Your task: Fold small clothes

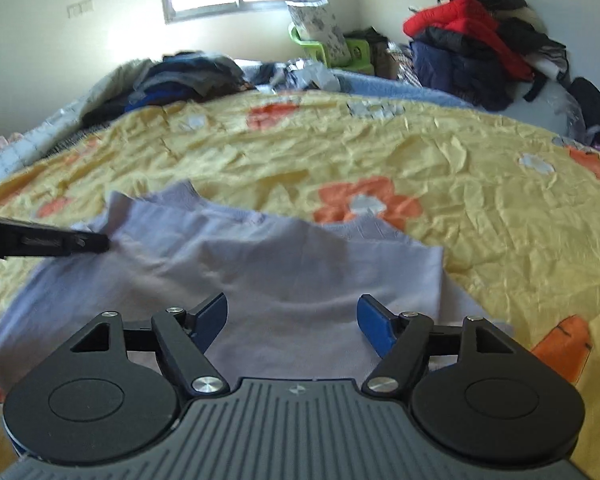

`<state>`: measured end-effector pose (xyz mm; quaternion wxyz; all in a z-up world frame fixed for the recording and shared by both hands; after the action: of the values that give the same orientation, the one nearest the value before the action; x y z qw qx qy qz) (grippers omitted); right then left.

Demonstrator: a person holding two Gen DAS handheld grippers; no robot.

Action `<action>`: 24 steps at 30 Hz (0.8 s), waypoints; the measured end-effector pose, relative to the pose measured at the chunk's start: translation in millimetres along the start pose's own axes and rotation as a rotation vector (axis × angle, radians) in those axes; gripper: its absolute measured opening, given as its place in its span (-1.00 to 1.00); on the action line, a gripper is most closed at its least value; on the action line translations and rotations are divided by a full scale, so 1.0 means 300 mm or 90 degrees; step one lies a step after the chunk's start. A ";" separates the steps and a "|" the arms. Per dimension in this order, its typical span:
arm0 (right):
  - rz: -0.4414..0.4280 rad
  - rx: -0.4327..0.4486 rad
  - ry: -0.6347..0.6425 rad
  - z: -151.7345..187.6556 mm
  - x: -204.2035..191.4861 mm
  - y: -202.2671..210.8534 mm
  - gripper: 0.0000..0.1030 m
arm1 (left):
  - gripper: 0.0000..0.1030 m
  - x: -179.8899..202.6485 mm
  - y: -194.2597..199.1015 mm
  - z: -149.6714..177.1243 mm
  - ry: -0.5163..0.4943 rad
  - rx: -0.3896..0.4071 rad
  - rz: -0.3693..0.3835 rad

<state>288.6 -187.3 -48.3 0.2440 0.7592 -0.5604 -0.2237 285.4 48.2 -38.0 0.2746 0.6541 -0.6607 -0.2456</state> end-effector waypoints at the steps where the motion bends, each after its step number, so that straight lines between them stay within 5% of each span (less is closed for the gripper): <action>1: 0.010 0.005 -0.009 0.001 0.010 0.000 0.45 | -0.80 -0.003 0.004 0.001 0.000 0.001 0.000; 6: 0.027 0.038 -0.023 0.010 -0.012 0.072 0.49 | -0.79 -0.018 0.042 0.011 0.014 0.011 0.001; 13: -0.020 0.055 -0.008 0.061 -0.112 0.165 0.63 | -0.75 -0.003 0.151 0.092 -0.024 0.052 -0.013; 16: -0.012 0.052 -0.005 0.103 -0.139 0.175 0.68 | -0.29 -0.014 0.179 0.151 -0.013 0.065 -0.032; 18: -0.007 0.047 -0.014 0.135 -0.142 0.172 0.72 | 0.31 -0.022 0.193 0.192 0.001 0.076 -0.039; 24: 0.022 0.073 0.020 0.197 -0.172 0.192 0.95 | 0.44 -0.040 0.218 0.284 0.012 0.105 -0.061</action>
<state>195.6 -159.6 -55.3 0.2126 0.7654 -0.5815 -0.1752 179.3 58.8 -56.0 0.2140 0.7074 -0.6442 -0.1970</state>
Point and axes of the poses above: each gripper's, at about its wrist camera, not at the fingertips, and y roughly against the way its jaws point, x to its right, z to its underside, the point moved 4 cm from there along -y, roughly the way its jaws point, and after that the axes turned 1 degree about x, right-handed, at the moved point
